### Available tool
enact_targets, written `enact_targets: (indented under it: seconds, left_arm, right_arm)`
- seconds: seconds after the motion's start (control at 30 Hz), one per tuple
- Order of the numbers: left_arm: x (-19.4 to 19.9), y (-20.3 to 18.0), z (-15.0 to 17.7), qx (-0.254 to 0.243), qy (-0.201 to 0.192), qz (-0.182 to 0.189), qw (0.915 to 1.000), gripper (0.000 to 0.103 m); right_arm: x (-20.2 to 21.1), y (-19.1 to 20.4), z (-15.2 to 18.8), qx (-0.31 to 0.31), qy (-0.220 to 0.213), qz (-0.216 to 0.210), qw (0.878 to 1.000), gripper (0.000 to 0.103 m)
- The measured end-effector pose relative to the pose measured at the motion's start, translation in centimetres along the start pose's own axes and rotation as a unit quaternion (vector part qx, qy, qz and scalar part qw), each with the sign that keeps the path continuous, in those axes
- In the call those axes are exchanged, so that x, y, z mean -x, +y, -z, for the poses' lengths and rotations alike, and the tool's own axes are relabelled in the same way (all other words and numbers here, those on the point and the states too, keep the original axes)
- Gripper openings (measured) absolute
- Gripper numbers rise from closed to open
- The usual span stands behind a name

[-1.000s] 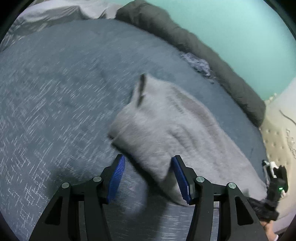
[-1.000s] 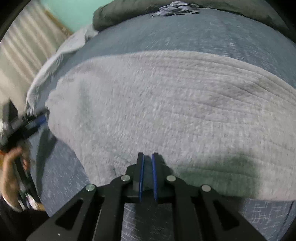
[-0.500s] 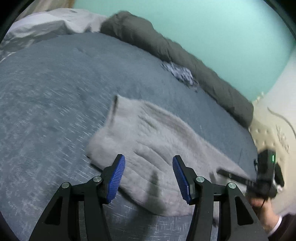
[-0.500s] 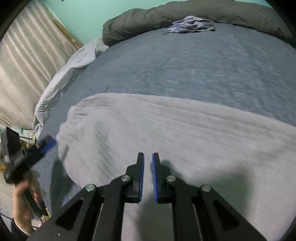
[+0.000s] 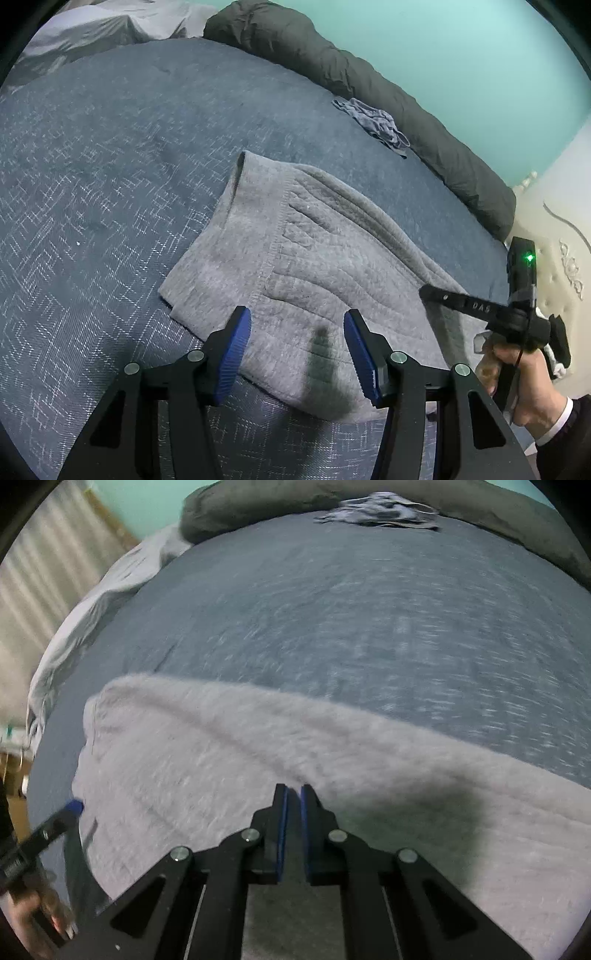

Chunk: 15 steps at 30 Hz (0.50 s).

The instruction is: Fold clothes

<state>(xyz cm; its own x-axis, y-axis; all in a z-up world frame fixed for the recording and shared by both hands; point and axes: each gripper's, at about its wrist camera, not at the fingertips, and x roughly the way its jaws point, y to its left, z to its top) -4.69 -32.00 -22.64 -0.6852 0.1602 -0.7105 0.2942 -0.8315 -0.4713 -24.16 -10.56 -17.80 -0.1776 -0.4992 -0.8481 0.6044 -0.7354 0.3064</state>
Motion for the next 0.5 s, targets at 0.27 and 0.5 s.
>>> enact_targets:
  seconds: [0.27,0.5]
  left_arm:
    - [-0.7,-0.2,0.0,0.002,0.003,0.003,1.0,0.057]
    - [-0.9,-0.3,0.1,0.001,0.006,0.004,1.0,0.057]
  right_arm:
    - [-0.1,2.2,-1.1,0.023,-0.029,-0.031,0.999,0.008]
    - [0.0,-3.0,-1.3,-0.024,-0.014,0.0,1.0,0.007]
